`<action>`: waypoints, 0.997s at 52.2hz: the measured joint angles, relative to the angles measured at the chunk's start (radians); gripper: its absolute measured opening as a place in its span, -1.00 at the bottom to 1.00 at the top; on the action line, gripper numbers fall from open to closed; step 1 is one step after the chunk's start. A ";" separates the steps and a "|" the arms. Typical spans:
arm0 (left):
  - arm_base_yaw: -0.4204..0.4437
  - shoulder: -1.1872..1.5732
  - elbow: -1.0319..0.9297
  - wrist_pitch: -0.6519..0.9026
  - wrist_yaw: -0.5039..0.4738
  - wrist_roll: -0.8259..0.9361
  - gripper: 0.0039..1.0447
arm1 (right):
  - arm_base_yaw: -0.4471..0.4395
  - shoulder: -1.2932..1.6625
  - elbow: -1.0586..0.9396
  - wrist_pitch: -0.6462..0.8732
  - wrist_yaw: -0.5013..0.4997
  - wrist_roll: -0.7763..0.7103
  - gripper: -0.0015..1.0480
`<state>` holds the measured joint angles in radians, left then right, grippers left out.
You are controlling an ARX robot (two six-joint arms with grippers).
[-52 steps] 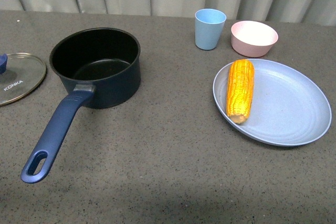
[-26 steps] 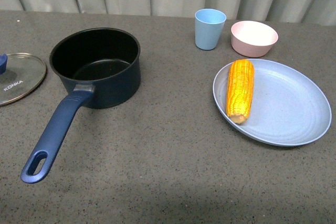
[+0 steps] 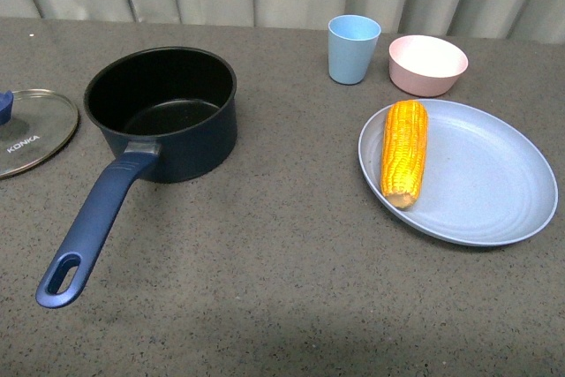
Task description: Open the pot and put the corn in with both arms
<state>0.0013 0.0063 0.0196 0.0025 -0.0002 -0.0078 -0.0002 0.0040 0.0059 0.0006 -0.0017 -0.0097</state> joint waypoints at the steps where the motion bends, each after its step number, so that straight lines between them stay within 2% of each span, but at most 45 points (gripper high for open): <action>1: 0.000 0.000 0.000 0.000 0.000 0.000 -0.84 | 0.000 0.000 0.000 0.000 0.000 0.000 0.82; 5: 0.000 0.000 0.000 0.000 0.000 0.000 -0.60 | 0.000 0.000 0.000 0.000 0.000 0.000 0.82; 8: 0.000 -0.001 0.000 0.000 0.000 0.000 -0.32 | 0.000 0.000 0.000 0.000 0.000 0.000 0.82; 10: 0.000 -0.001 0.000 0.000 0.000 0.000 -0.15 | 0.030 0.029 0.013 -0.027 0.110 -0.027 0.82; 11: 0.000 -0.001 0.000 0.000 0.000 0.000 -0.04 | 0.051 0.085 0.021 -0.016 0.204 -0.050 0.82; 13: -0.001 -0.002 0.000 -0.001 0.000 0.000 0.13 | 0.053 0.208 0.034 0.049 0.280 -0.074 0.82; 17: -0.001 -0.002 0.000 -0.001 0.000 0.000 0.37 | 0.024 0.410 0.061 0.179 0.264 -0.103 0.82; 20: -0.001 -0.002 0.000 -0.001 0.000 0.000 0.54 | 0.000 0.588 0.101 0.278 0.208 -0.113 0.82; 27: -0.001 -0.002 0.000 -0.001 0.000 0.002 0.92 | -0.024 0.901 0.199 0.393 0.120 -0.117 0.82; 34: -0.001 -0.002 0.000 -0.001 0.000 0.003 0.88 | -0.018 1.192 0.330 0.395 0.040 -0.072 0.82; 39: -0.001 -0.002 0.000 -0.001 0.000 0.003 0.88 | 0.028 1.406 0.460 0.354 -0.028 0.019 0.82; 52: -0.001 -0.002 0.000 -0.001 0.000 0.003 0.88 | 0.135 1.685 0.663 0.294 -0.047 0.201 0.82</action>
<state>0.0002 0.0040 0.0196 0.0013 -0.0006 -0.0048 0.1352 1.6890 0.6689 0.2951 -0.0490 0.1909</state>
